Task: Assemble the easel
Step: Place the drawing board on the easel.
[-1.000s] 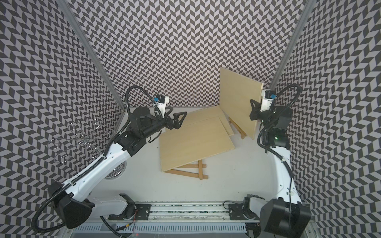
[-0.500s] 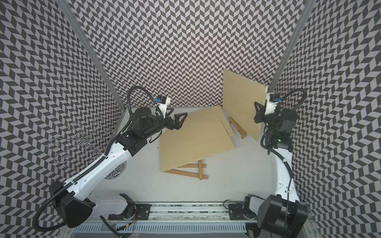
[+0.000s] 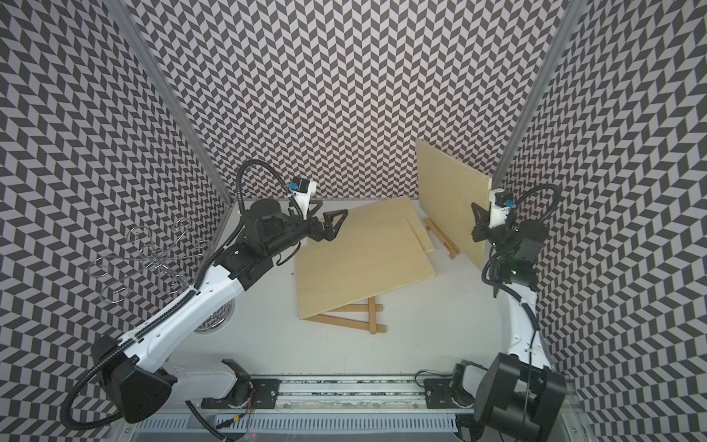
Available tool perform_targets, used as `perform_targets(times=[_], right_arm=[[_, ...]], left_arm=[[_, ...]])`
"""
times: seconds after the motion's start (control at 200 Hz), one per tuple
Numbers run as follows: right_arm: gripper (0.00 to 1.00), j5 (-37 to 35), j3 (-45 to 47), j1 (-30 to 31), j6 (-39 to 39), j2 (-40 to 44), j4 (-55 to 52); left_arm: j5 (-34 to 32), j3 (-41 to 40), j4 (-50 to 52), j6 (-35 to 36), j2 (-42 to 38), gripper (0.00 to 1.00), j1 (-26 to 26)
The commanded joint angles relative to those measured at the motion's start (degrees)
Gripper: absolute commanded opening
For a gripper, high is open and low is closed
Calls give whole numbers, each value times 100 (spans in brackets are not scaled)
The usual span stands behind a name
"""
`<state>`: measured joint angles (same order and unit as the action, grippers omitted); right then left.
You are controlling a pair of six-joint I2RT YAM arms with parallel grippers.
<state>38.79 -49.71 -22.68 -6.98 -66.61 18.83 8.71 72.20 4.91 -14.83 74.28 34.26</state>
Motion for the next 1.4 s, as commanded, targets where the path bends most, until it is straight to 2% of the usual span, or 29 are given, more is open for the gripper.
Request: perform_targets(times=[0.0,0.245,0.496,0.641,1.287,1.397], right_arm=[[0,253,196,-206,-406,220,1265],[0,386,604,-486,-500,-176,1364],[0,931,987,-854,-322,-733,2010],[0,850,1213,-887,-473,-974,2085],[0,1661,613,-1479,-365,-1955,1795],[0,1761,386,-1529,-589,-2122,1395]], left_arm=[[20,21,61,35,34,99,19],[29,40,104,54,38,99,15],[-21,110,146,94,60,99,10],[-54,135,136,69,65,99,2],[-55,433,202,171,242,99,-3],[-23,559,206,188,347,99,-6]])
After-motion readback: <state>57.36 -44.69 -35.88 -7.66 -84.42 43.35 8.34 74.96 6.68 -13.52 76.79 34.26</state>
